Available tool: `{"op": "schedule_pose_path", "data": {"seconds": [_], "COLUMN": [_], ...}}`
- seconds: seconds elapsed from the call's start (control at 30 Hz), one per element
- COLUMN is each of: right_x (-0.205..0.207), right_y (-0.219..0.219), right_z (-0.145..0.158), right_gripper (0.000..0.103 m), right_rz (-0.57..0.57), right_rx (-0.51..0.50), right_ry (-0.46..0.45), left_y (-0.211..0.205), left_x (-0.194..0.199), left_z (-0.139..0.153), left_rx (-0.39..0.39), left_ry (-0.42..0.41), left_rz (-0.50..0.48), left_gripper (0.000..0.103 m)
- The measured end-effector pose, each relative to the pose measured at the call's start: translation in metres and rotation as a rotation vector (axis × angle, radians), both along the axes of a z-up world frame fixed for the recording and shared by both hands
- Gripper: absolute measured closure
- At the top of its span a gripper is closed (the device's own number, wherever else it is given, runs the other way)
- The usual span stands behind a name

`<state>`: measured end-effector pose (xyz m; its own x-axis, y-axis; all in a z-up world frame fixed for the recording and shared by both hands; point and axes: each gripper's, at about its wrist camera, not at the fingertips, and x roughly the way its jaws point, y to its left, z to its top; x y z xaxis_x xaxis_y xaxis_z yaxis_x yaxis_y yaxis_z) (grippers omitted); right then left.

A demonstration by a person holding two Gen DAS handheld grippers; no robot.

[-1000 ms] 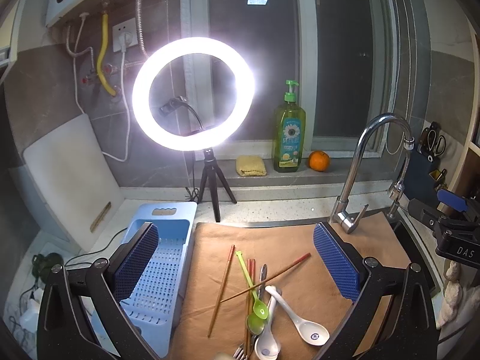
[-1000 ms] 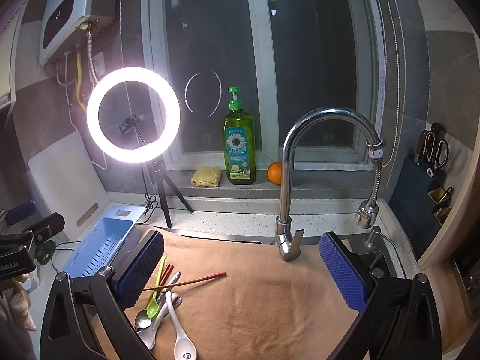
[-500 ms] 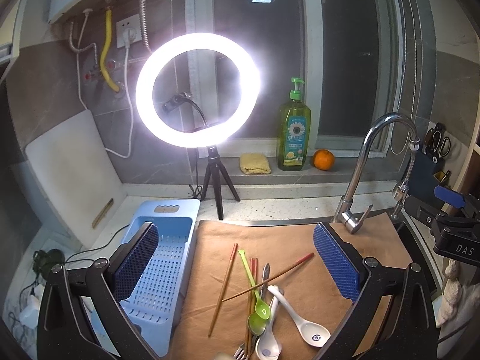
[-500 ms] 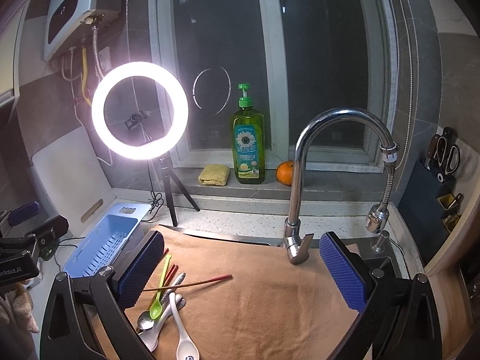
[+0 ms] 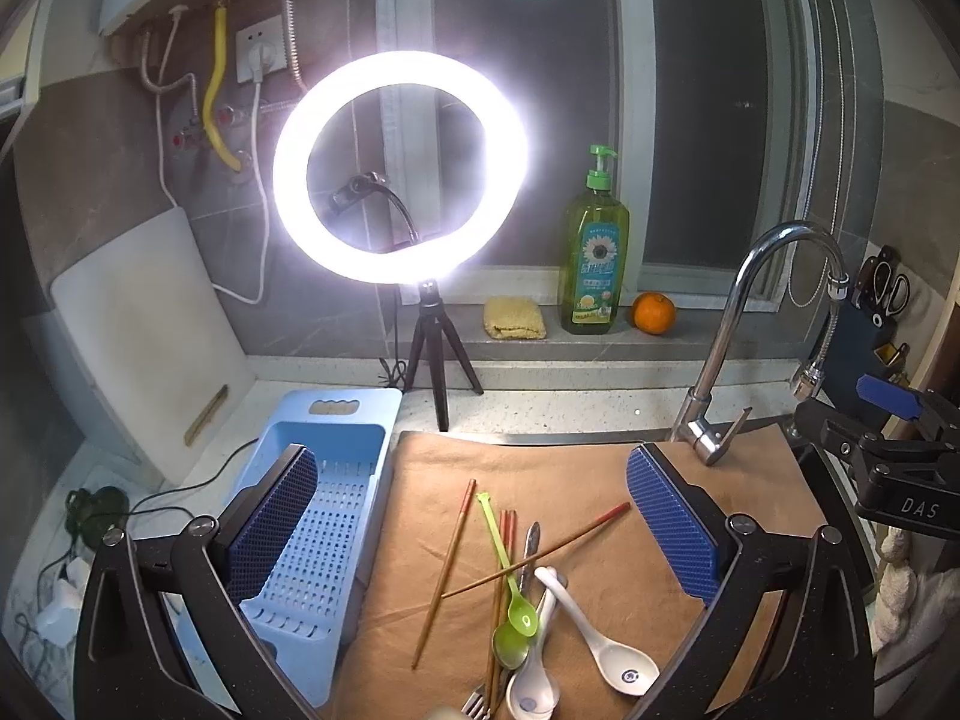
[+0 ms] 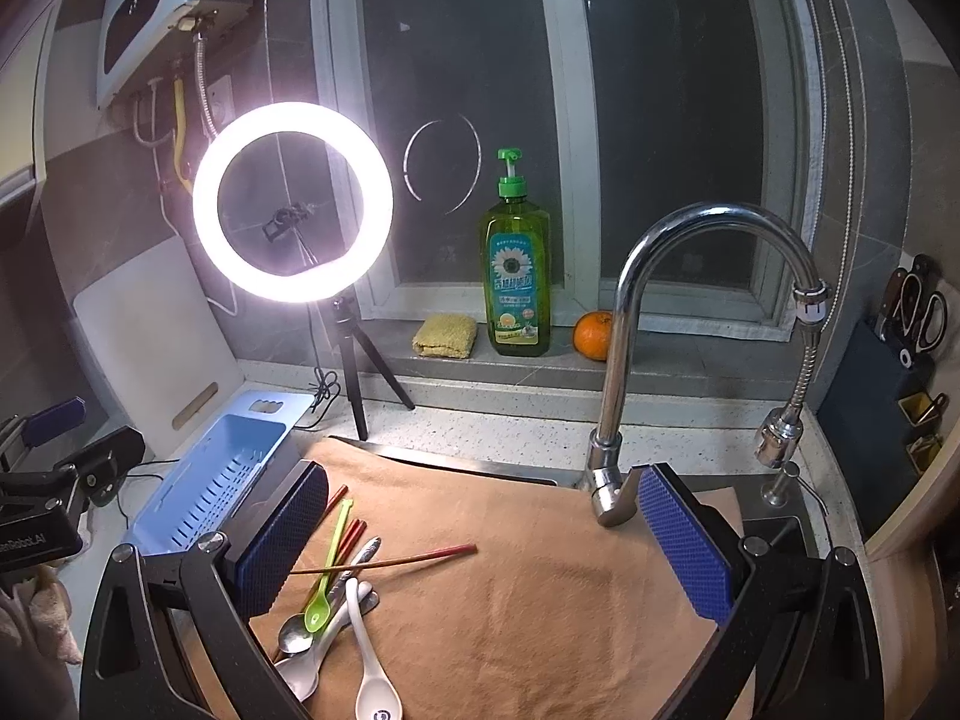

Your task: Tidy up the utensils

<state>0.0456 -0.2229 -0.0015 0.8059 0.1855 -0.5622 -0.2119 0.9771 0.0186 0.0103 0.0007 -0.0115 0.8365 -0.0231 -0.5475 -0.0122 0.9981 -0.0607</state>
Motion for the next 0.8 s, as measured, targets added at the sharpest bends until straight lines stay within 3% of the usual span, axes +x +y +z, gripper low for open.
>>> {"op": "schedule_pose_path", "data": {"seconds": [0.13, 0.37, 0.8], "right_x": [0.004, 0.027, 0.063], "right_y": [0.000, 0.009, 0.034], "right_z": [-0.001, -0.006, -0.086], "right_gripper": [0.000, 0.000, 0.000], "right_rz": [0.051, 0.202, 0.397], "right_rx": [0.012, 0.042, -0.065], "right_ry": [0.000, 0.041, 0.287], "left_y": [-0.003, -0.022, -0.056], "left_x": [-0.001, -0.013, -0.057], "left_z": [-0.004, -0.021, -0.091], "left_rx": [-0.011, -0.023, -0.057], "left_ry": [-0.037, -0.005, 0.227], "left_rz": [0.022, 0.087, 0.209], "left_gripper": [0.001, 0.001, 0.001]}}
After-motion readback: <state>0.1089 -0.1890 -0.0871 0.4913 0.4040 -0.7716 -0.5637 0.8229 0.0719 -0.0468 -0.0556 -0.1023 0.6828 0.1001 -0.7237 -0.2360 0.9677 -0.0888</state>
